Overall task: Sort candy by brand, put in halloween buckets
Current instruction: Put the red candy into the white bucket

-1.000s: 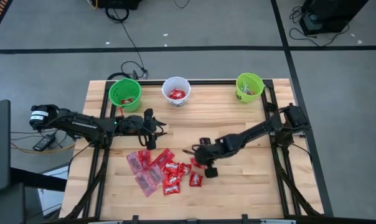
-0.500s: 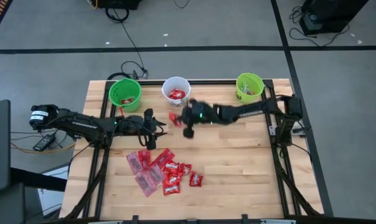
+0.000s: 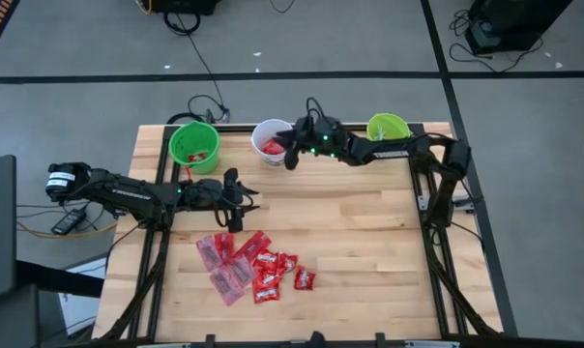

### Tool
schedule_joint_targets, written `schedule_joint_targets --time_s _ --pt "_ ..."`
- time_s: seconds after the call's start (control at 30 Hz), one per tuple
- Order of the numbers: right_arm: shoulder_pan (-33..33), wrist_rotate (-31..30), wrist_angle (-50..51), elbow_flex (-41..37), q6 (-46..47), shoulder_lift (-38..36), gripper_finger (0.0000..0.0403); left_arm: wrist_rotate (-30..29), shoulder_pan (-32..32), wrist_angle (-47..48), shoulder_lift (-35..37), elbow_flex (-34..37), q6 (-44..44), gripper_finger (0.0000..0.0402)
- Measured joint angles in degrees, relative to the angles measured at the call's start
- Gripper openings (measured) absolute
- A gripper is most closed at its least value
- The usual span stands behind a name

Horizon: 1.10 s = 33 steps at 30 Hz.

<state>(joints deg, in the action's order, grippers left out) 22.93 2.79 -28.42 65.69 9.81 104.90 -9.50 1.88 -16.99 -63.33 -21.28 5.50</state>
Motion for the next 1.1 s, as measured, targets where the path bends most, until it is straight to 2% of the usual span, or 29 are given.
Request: schedule_joint_targets --time_s 0.1,0.17,0.27,0.33,0.4,0.7,0.97,1.1 --pt "1.3 -1.2 0.4 0.0 4.0 0.0 0.0162 0.0 0.0 0.0 0.0 0.0 0.0 0.0202" --pt "1.9 0.5 1.3 0.0 6.1 0.0 0.0201 0.0 0.0 0.1 0.0 0.0 0.0 0.0202" --pt "2.2 11.8 2.9 0.0 6.4 0.0 0.0242 0.0 0.0 0.2 0.0 0.0 0.0 0.0202" --pt "1.2 20.1 5.9 0.0 7.1 0.0 0.0254 0.0 0.0 0.4 0.0 0.0 0.0 0.0202" --pt "-0.5 23.8 10.3 0.0 6.5 0.0 0.0257 0.0 0.0 0.6 0.0 0.0 0.1 0.0202" --pt "-13.3 20.4 28.8 0.0 -5.2 0.0 0.0247 -0.3 0.0 -0.1 0.0 0.0 0.1 0.0202" --pt "-27.1 13.4 30.2 0.0 -7.6 0.0 0.0247 -0.5 0.0 -0.3 0.0 0.0 0.2 0.0202" --pt "-31.9 7.8 30.1 0.0 -8.1 0.1 0.0247 -0.5 0.0 -0.2 0.0 0.0 0.2 0.0202"
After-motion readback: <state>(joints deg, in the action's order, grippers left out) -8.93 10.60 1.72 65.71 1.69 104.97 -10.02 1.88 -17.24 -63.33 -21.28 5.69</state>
